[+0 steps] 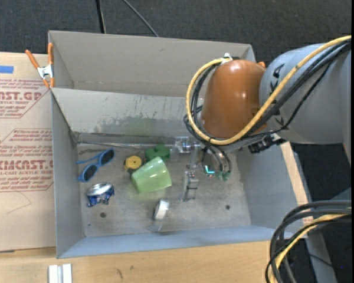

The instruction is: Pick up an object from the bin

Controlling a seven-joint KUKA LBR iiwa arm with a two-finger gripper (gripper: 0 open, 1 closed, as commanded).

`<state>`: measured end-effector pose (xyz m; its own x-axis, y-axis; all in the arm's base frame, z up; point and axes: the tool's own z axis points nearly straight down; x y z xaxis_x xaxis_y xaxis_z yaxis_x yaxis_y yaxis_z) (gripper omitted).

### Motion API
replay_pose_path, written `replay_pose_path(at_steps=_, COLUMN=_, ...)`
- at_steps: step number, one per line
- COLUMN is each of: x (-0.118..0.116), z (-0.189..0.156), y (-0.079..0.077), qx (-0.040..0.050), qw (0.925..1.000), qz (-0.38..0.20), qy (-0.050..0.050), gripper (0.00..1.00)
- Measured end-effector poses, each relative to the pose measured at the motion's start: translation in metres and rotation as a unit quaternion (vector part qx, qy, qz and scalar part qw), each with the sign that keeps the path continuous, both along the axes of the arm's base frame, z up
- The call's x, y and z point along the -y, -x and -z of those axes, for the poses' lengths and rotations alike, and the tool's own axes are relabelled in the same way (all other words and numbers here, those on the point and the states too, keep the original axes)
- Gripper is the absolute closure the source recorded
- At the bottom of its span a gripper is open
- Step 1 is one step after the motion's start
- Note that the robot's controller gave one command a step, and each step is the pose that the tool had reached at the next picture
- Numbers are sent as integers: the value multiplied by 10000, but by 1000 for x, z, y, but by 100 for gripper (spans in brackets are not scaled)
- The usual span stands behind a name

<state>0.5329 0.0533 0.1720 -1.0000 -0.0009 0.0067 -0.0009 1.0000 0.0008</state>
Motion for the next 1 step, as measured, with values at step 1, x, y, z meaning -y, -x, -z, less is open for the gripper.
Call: replay_pose_path(at_steps=1, x=-54, z=86, y=-52, qx=38, qw=9815, qz=-1916, qy=-11, gripper=0)
